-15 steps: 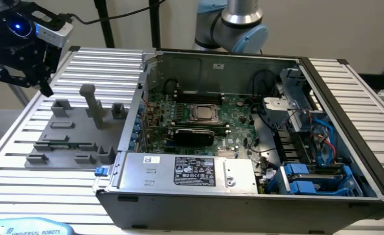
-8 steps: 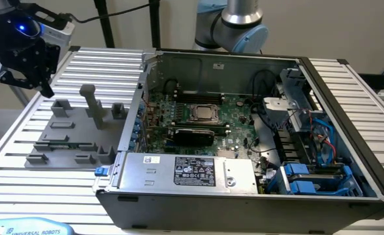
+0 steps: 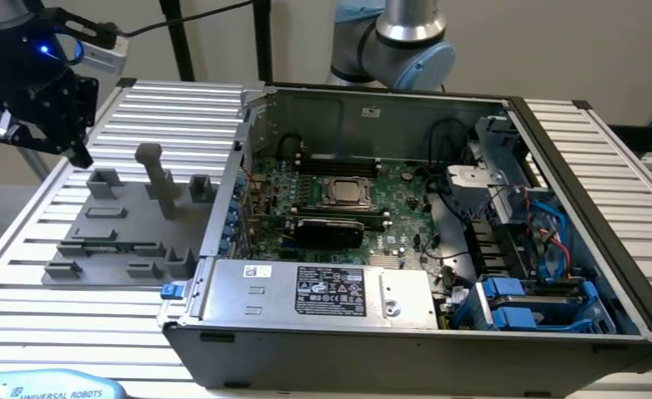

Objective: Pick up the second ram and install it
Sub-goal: 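Pick up the second ram and move it above second insertion slot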

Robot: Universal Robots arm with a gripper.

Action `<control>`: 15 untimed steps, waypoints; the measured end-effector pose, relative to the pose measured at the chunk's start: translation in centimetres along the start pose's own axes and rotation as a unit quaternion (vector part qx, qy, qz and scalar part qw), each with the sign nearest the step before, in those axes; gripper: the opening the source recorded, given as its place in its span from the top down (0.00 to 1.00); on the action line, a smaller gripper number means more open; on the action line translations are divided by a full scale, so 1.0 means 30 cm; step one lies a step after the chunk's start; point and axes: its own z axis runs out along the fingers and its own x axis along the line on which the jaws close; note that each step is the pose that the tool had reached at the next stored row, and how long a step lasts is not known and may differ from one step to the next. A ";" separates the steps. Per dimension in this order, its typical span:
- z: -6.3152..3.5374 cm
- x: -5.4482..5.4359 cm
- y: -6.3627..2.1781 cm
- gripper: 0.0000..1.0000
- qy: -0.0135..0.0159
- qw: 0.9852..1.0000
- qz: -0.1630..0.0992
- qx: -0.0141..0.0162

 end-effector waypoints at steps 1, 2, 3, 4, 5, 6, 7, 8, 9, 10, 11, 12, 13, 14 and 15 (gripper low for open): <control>0.002 0.000 0.000 0.89 0.000 1.000 -0.010 0.000; 0.003 0.000 0.000 0.89 0.000 1.000 -0.019 0.000; 0.004 0.000 0.000 0.89 0.000 1.000 -0.028 -0.001; 0.005 0.000 0.000 0.89 0.000 0.999 -0.037 -0.001; 0.006 0.000 0.000 0.89 0.000 0.999 -0.045 -0.001; 0.007 0.001 0.000 0.89 0.000 0.999 -0.051 -0.001; 0.008 0.002 0.000 0.89 0.000 0.998 -0.056 -0.001; 0.008 0.004 0.000 0.89 0.000 0.998 -0.061 -0.001; 0.008 0.007 0.000 0.89 0.000 0.998 -0.064 -0.001; 0.008 0.011 0.001 0.89 0.000 0.998 -0.066 -0.002; 0.009 0.016 0.001 0.89 0.000 0.998 -0.068 -0.002; 0.009 0.022 0.001 0.89 0.000 0.998 -0.070 -0.002; 0.009 0.027 0.002 0.89 0.000 0.997 -0.072 -0.002; 0.009 0.032 0.002 0.89 0.000 0.997 -0.074 -0.002; 0.010 0.037 0.001 0.89 0.000 0.997 -0.076 -0.002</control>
